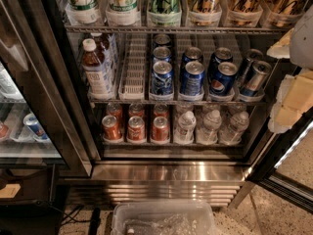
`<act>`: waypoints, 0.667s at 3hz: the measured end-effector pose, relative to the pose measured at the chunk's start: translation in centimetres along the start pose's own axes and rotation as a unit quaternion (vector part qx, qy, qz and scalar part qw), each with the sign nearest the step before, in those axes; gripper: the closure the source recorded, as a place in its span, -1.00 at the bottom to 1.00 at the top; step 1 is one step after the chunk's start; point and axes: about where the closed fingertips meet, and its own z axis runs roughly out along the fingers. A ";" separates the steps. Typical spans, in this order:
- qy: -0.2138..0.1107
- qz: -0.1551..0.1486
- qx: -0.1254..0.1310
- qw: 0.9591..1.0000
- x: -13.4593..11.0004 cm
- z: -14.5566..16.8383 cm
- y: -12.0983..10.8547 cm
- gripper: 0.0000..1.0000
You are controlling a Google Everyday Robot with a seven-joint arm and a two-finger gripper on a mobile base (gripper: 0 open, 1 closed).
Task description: Pick coke can from bottom shelf of fridge
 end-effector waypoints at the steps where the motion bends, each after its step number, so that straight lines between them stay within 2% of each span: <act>1: 0.000 0.000 0.000 1.000 0.0 0.0 0.0 -1.00; 2: -0.008 0.007 -0.004 1.000 0.2 0.9 0.2 -1.00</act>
Offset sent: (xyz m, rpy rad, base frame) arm 0.0002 -0.0022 -0.0252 0.0452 0.0335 -0.0193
